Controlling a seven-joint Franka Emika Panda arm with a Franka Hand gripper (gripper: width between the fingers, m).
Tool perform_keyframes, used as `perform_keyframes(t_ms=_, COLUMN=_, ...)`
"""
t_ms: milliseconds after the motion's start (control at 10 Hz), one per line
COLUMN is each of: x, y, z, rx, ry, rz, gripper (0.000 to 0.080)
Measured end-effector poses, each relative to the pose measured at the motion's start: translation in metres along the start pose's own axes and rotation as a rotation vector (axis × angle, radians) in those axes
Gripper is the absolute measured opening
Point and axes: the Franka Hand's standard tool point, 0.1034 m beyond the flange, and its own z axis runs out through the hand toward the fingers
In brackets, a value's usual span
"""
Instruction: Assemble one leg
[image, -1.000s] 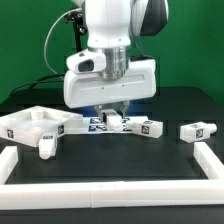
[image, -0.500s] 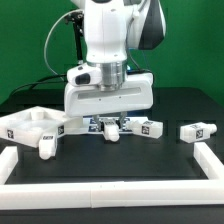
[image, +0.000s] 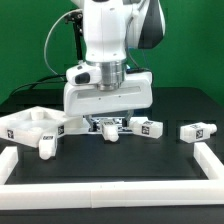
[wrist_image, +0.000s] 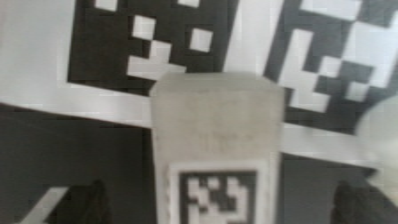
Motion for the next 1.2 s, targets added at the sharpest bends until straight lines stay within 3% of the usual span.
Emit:
perform_keyframes(t_ms=200, x=-0.007, y=0.024, z=-0.037, rx=0.016, ry=-0.011, rz=-0.09, gripper=0.0648)
perform_keyframes(t_ms=300, x=-0.012, y=0.038, z=-0.042, rx=0.026, ry=-0.012, rz=-0.084, gripper=0.0648)
perform_keyframes(t_ms=500, x=-0.007, y=0.032, z=-0.041, rx=0.03, ry=-0.021, rz=-0.065, gripper=0.0649)
perform_keyframes(t_ms=800, x=-0.01, y=0.038, z=-0.041, rx=0.033, ry=-0.021, rz=-0.128, gripper=0.0649)
perform_keyframes(t_ms=1000, x=-0.024, y=0.082, z=-0.049, rx=0.045, ry=-0.027, rz=-0.292, gripper=0.0649)
perform_keyframes(t_ms=1100, x=-0.02, y=0.102, z=-0.057, rx=0.029, ry=-0.013, rz=-0.392, gripper=0.0649)
perform_keyframes(t_ms=1200, x=-0.015, y=0.108, z=-0.061, rx=0.001, ry=-0.001, rz=-0.449, gripper=0.0649)
